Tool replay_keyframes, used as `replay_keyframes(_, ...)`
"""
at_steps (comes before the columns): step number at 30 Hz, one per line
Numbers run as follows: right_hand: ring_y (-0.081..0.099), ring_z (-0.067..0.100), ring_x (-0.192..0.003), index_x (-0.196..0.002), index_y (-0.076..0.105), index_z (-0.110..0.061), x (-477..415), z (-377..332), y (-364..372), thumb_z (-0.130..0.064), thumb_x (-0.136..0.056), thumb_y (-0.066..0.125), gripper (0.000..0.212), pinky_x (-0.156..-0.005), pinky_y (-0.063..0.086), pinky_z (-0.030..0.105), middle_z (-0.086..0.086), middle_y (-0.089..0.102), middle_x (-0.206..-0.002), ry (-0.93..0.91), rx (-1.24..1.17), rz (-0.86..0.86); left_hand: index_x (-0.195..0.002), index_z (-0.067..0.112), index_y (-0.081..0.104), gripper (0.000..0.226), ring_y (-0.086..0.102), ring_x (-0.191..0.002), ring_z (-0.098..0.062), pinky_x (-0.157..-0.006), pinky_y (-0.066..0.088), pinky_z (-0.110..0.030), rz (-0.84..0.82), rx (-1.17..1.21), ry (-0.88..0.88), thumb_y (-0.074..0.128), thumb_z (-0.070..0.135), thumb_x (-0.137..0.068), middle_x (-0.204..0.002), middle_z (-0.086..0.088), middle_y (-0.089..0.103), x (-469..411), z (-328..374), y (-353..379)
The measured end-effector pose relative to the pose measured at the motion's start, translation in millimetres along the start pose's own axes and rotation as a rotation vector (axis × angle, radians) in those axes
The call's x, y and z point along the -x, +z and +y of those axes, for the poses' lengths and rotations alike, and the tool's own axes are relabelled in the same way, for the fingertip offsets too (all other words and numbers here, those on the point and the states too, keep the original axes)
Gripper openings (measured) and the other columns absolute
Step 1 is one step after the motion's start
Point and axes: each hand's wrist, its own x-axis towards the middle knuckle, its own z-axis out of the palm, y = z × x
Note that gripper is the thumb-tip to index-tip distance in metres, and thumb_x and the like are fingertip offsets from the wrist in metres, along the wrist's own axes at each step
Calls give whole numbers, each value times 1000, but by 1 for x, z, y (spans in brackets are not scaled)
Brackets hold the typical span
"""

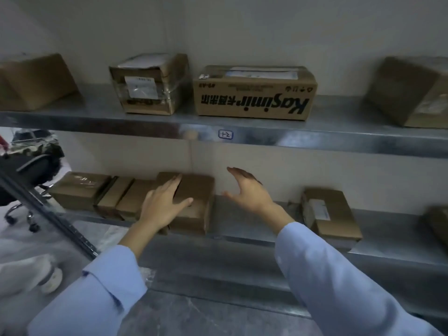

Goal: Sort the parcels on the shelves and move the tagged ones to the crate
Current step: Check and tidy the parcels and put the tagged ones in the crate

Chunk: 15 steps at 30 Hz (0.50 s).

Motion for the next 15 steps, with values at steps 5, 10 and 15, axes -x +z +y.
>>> replay_keyframes(5,31,24,-143,-153,27,-23,-9,-11,46,-46,-90,63,76,-113,33,41,2,31,-158,81,-49,-7,-154,26,26,82,35,-141,-20,-107,29,-37,-96,27,49,56,62,-87,-157,2,33,-11,-29,25)
replay_keyframes(10,29,22,-144,-153,27,-21,-20,-10,81,-46,-87,67,81,-112,35,39,2,30,-158,160,-78,-87,-153,25,28,84,38,-139,-20,-106,28,-37,-122,79,49,59,63,-84,-157,3,34,-11,-47,52)
replay_keyframes(15,30,23,-143,-154,25,-22,-31,-10,108,-50,-83,70,89,-111,37,41,2,31,-157,169,-97,-139,-153,25,28,88,37,-139,-19,-105,28,-36,-115,83,16,62,64,-81,-157,4,33,-8,-57,68)
